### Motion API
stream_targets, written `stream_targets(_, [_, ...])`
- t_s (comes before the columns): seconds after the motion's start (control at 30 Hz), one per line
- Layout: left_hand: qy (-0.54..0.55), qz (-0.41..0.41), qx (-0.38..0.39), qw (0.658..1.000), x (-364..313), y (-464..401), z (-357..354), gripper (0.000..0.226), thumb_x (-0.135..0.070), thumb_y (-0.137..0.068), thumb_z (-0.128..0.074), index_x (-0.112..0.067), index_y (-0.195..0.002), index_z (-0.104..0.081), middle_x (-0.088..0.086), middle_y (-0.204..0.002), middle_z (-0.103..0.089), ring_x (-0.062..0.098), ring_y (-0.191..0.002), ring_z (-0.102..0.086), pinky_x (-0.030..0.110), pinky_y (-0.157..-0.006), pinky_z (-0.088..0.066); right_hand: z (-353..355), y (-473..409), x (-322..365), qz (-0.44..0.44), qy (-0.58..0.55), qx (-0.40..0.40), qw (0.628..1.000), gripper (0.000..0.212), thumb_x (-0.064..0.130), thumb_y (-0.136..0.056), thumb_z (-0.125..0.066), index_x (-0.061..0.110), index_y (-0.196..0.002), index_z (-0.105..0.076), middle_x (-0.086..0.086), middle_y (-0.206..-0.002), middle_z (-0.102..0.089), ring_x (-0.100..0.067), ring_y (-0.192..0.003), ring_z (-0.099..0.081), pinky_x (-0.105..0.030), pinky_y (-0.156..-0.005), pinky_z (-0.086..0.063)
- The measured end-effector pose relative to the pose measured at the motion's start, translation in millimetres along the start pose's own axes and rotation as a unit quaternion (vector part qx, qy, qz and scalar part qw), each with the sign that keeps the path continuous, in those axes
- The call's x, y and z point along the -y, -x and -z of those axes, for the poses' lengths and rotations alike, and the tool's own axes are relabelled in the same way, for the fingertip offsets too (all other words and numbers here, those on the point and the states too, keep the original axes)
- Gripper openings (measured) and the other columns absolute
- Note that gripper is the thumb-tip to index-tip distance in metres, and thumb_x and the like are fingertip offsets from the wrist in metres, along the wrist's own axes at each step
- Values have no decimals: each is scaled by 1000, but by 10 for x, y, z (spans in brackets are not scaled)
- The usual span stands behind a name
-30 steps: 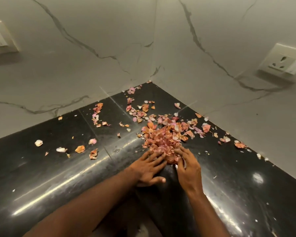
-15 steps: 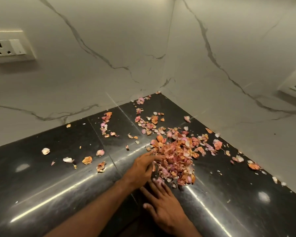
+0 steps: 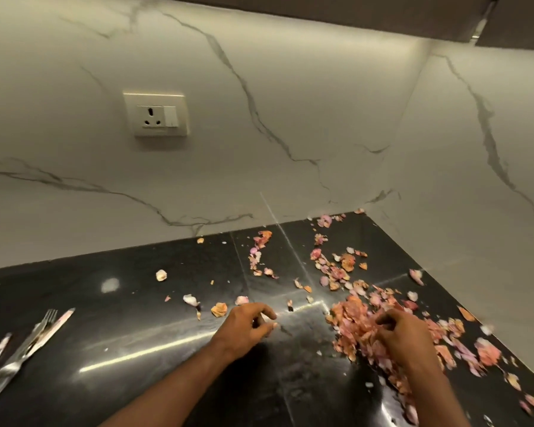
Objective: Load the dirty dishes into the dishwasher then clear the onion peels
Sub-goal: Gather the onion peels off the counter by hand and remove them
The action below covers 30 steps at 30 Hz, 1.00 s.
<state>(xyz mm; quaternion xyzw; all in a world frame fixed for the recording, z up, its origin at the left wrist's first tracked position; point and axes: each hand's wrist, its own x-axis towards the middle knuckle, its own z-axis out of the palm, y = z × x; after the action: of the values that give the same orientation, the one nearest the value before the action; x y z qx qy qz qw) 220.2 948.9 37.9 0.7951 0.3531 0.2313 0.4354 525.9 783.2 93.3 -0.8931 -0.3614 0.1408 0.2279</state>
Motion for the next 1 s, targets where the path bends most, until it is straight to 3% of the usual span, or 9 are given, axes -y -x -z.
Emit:
stream_targets(0.13, [-62, -9, -43, 997, 171, -98, 73, 8, -26, -93, -73, -29, -100, -75, -14, -88, -72, 3, -84, -66, 24, -79, -53, -252, -1, 206, 63, 14, 4, 998, 21, 20, -95, -72, 30, -113, -74, 5, -122, -68, -5, -98, -62, -33, -93, -56])
stream_targets(0.3, [-171, -15, -189, 967, 499, -116, 101, 25, -29, -93, -68, -21, -116, -67, -1, -119, -66, 21, -115, -59, 45, -102, -48, -666, -31, 211, 140, 126, 75, 979, 58, 34, -95, -65, 25, -150, -48, 0, -159, -42, -23, -144, -42, -38, -121, -33])
stream_targets(0.4, [-252, 97, -247, 931, 698, -70, 212, 58, -32, -90, -73, -13, -141, -53, 19, -158, -39, 40, -148, -32, 58, -118, -28, -737, -7, 124, 122, 159, 73, 977, 75, 43, -94, -65, 26, -159, -32, -3, -170, -25, -26, -156, -23, -42, -125, -26])
stream_targets(0.47, [-260, 200, -264, 907, 786, -24, 292, 79, -42, -91, -73, -8, -153, -36, 24, -168, -15, 43, -155, -13, 62, -121, -16, -708, 36, 87, 141, 144, 19, 979, 68, 39, -102, -54, 23, -162, -28, -3, -171, -21, -25, -159, -14, -41, -129, -16])
stream_targets(0.53, [-260, 292, -263, 882, 831, 5, 344, 94, -55, -93, -65, -3, -158, -22, 29, -169, 0, 45, -157, 1, 63, -123, -8, -661, 79, 69, 139, 74, -26, 987, 55, 34, -107, -46, 24, -160, -35, -3, -168, -30, -23, -157, -22, -40, -129, -17])
stream_targets(0.6, [-261, 351, -237, 867, 853, -6, 361, 99, -65, -96, -53, 0, -160, -15, 33, -167, 5, 47, -156, 7, 60, -125, 0, -626, 115, 55, 119, -20, -36, 992, 51, 31, -106, -52, 25, -156, -44, -1, -160, -45, -21, -147, -40, -40, -124, -31])
stream_targets(0.77, [-269, 224, -128, 928, 560, -210, 69, 80, -61, -104, -37, -7, -161, -25, 26, -169, -12, 39, -159, -5, 53, -127, -4, -645, 237, 96, 142, -110, -70, 981, 46, 18, -103, -58, 21, -149, -55, -1, -148, -59, -15, -135, -54, -39, -116, -44])
stream_targets(0.9, [-113, 81, -13, 990, 3, -280, -426, 58, -49, -110, -36, -20, -160, -33, 9, -171, -19, 19, -158, -10, 37, -127, -1, -790, 344, 210, 148, -110, -62, 981, 47, 10, -100, -59, 26, -144, -58, 0, -153, -53, -19, -147, -42, -38, -122, -34])
stream_targets(1.0, [48, 40, 23, 998, -308, -243, -543, 50, -59, -107, -36, -40, -153, -45, -2, -160, -44, 7, -141, -42, 31, -115, -37, -864, 354, 276, 166, -48, -50, 984, 52, 3, -97, -59, 26, -144, -60, 6, -162, -38, -17, -159, -12, -37, -130, -8])
